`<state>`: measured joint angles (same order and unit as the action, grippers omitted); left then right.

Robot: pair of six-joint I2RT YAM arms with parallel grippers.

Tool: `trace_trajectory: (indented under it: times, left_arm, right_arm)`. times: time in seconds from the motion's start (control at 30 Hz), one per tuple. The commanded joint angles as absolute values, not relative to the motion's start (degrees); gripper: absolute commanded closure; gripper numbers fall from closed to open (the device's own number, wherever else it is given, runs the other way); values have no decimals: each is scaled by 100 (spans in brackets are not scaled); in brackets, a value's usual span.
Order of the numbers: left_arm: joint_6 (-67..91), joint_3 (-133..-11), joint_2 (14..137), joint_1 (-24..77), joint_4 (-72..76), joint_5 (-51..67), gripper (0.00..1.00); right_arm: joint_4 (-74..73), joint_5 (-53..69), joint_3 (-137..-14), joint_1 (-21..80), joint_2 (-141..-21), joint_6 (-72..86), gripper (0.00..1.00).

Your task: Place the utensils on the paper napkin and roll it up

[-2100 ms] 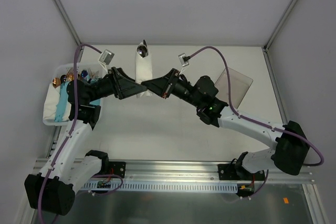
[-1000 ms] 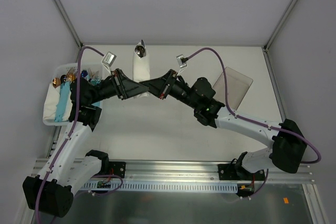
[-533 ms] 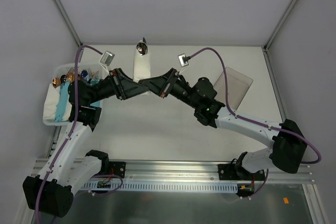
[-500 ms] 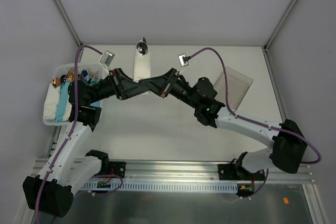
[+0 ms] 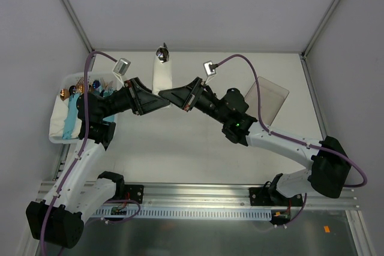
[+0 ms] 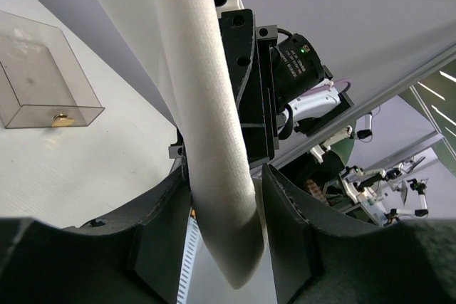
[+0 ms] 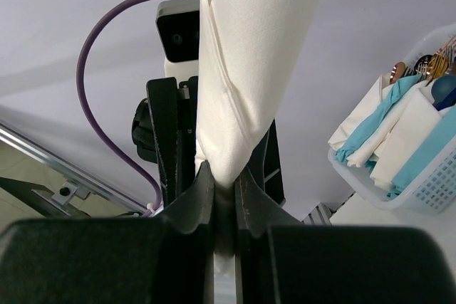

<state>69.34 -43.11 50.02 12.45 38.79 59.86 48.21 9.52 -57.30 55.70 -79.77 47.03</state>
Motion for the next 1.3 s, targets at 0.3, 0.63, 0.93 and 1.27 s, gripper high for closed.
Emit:
trace_trajectory:
  times: [0.3, 0.63, 0.93, 1.27]
  left_arm:
    - [6276, -4430, 4711, 1415, 4008, 6732, 63]
    - [5854, -4509, 4737, 1424, 3779, 7022, 71]
    - [5458, -4676, 4843, 1415, 3085, 6996, 100]
    - [5309, -4588, 4825, 1415, 2681, 7119, 100]
  right_arm:
    - [5062, 624, -5722, 5388, -7972, 4719, 100]
    - [5177, 677, -5722, 5353, -8007, 4825, 100]
    - [5159, 869, -5783, 5353, -7998, 4703, 100]
    - [4062, 1046, -6108, 5212, -7708, 4070, 59]
